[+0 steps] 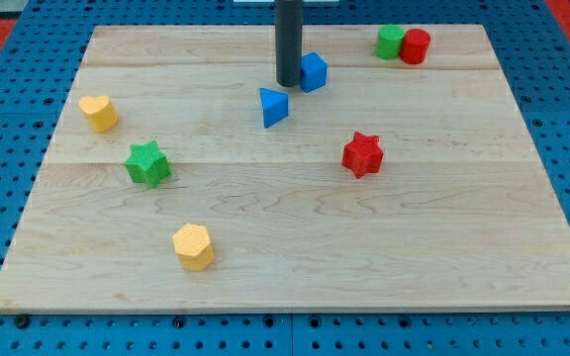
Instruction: Move the blue triangle towards the center top
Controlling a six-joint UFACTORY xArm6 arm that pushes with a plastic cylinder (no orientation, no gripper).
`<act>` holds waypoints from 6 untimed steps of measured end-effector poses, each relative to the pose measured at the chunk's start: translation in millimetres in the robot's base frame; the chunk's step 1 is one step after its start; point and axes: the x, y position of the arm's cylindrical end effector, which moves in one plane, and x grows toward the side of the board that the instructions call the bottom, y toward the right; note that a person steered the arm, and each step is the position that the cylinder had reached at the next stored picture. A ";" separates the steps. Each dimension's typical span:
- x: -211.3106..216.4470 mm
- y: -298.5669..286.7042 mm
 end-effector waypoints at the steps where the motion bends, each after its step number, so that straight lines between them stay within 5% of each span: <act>1: 6.2 78.2; 2: -0.1 121.2; 3: 96.5 108.2; 5: 91.5 -31.8; 6: 45.8 -4.4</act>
